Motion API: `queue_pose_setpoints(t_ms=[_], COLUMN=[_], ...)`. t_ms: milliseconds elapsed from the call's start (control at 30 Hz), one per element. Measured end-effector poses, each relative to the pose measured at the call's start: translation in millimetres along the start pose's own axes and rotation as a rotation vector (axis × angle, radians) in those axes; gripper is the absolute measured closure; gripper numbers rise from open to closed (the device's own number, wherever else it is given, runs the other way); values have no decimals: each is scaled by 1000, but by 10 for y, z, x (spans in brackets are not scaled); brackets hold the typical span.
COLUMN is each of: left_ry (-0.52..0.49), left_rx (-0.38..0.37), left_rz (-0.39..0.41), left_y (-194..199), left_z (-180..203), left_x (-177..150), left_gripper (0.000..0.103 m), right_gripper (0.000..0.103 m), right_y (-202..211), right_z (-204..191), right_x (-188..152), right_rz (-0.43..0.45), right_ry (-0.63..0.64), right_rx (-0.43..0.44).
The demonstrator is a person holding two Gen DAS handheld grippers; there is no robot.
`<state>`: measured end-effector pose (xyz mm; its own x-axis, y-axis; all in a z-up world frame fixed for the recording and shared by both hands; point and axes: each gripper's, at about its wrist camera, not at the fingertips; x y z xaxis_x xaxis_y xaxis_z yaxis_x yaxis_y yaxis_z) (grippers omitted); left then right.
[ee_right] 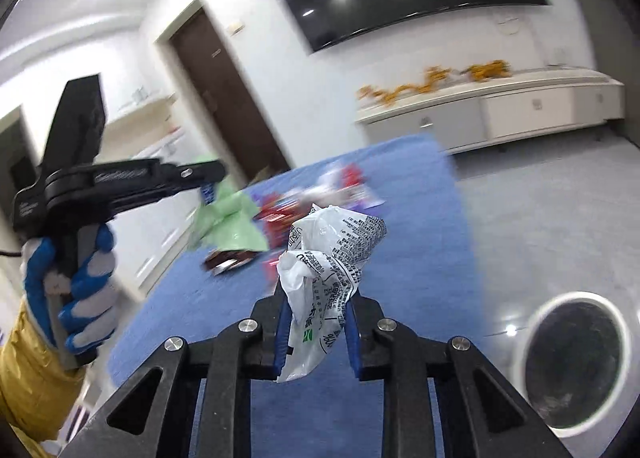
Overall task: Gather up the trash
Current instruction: 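Carry the green wrapper and white bag over the white trash bin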
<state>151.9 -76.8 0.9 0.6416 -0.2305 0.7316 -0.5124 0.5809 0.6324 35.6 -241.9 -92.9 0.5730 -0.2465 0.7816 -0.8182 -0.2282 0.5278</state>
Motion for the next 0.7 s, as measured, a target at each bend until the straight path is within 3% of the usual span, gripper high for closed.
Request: queue_pose_setpoints(t_ms=[167, 400, 533, 700], left_ry=[-89, -201, -231, -211], left_rx=[-120, -249, -271, -253], left_rz=[-52, -141, -162, -148], left_y=[-536, -1342, -1535, -1478], left_z=[762, 1712, 1887, 1683], left_x=[130, 157, 121, 79], left_gripper=[97, 97, 97, 95], right_gripper=[81, 81, 81, 81], right_y=[235, 249, 153, 4], right_z=[896, 1851, 2199, 2404], right_x=[-99, -468, -529, -620], right_rz=[8, -85, -130, -158], right_ry=[-122, -274, -302, -338], right_rx=[-164, -343, -385, -391])
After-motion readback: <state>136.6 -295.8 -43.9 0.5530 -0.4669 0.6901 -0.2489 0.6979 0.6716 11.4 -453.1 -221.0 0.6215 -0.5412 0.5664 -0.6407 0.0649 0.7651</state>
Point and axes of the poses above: each gripper's, at about its wrist camera, not at the fingertips, and y roughly against the way its jaws point, z to its right, x to its top, and after that the axes turned 9 degrees about -x, right-handed
